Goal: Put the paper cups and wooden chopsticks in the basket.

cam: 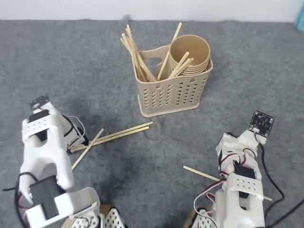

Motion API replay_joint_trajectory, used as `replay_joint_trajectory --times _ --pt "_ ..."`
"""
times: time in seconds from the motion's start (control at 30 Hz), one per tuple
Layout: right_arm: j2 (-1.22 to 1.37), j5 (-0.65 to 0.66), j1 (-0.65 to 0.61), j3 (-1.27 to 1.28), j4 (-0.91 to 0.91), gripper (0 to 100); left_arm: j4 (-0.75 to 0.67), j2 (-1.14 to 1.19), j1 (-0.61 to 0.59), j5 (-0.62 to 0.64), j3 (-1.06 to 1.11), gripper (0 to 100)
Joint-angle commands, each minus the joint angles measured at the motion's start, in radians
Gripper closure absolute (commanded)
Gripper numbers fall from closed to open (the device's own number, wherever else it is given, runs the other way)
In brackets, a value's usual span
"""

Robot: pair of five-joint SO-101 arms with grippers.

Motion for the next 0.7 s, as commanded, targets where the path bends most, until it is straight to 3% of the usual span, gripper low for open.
replay_joint_trajectory --times 0.0,0.43,0.53,0.67 --pt "-0.028 0.015 -0.008 -0.015 0.016 99.0 -0.048 0.003 -0.012 -0.015 -0.002 81" --pt "-0.028 0.017 -0.008 -0.015 0.018 99.0 -0.193 0.012 -0.009 0.032 -0.018 81" --pt "-0.028 0.017 -0.007 -0.015 0.018 99.0 -0.173 0.084 -0.009 0.051 -0.071 81" --pt "-0.028 0.017 -0.005 -0.015 0.018 99.0 0.000 0.218 -0.009 0.011 -0.177 81"
